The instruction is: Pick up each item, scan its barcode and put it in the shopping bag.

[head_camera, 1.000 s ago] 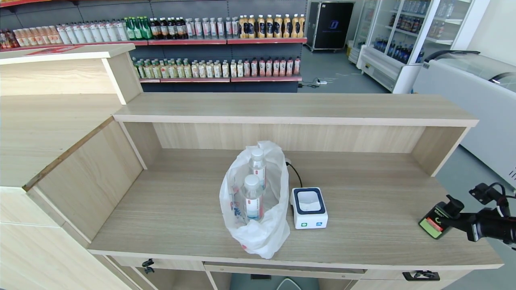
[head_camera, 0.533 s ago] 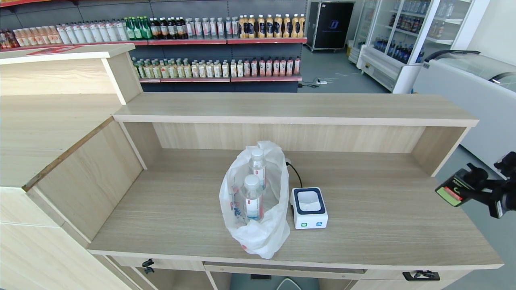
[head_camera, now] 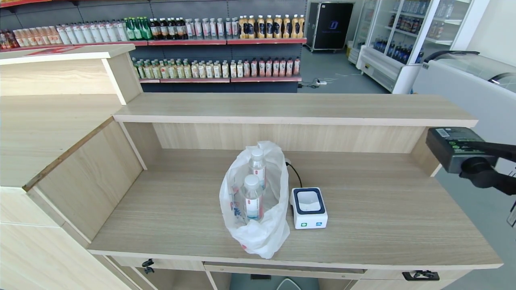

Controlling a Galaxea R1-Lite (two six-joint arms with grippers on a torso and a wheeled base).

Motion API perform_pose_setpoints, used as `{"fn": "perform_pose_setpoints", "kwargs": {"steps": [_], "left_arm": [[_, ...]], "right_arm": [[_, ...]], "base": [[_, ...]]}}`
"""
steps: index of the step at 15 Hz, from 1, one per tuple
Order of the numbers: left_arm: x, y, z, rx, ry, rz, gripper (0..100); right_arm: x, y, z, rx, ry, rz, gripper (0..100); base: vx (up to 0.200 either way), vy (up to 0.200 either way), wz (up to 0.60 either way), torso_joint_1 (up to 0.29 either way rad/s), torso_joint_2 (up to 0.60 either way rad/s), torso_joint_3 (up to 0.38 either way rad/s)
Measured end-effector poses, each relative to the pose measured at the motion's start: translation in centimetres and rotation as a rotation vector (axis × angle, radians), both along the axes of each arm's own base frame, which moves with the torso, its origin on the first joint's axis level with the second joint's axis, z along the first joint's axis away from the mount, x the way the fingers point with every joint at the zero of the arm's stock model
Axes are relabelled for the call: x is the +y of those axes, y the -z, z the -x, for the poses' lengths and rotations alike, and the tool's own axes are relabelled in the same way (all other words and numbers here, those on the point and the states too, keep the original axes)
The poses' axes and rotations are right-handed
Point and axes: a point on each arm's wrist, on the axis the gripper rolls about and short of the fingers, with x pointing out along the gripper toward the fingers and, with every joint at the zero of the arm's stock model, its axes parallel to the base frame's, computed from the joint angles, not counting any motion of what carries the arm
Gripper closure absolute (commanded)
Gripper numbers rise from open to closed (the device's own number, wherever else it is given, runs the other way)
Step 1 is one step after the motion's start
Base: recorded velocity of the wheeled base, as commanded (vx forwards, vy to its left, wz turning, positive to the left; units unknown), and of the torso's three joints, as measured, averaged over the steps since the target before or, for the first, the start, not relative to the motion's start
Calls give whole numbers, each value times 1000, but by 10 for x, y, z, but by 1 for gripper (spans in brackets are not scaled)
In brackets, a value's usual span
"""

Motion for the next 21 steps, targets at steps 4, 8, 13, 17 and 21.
{"fn": "perform_pose_setpoints", "kwargs": {"steps": [4, 8, 13, 17, 21], "left_arm": [[0, 0, 0, 0, 0, 0, 0], [0, 0, 0, 0, 0, 0, 0], [0, 0, 0, 0, 1, 0, 0], [0, 0, 0, 0, 0, 0, 0], [0, 0, 0, 0, 0, 0, 0]], "right_arm": [[35, 10, 31, -237, -214, 315, 100], [63, -10, 48, -481, -401, 335, 100], [70, -23, 64, -563, -449, 282, 100], [79, -27, 82, -613, -569, 233, 100], [82, -22, 96, -623, -669, 260, 100]], "base": [[0, 0, 0, 0, 0, 0], [0, 0, 0, 0, 0, 0], [0, 0, 0, 0, 0, 0], [0, 0, 0, 0, 0, 0], [0, 0, 0, 0, 0, 0]]}}
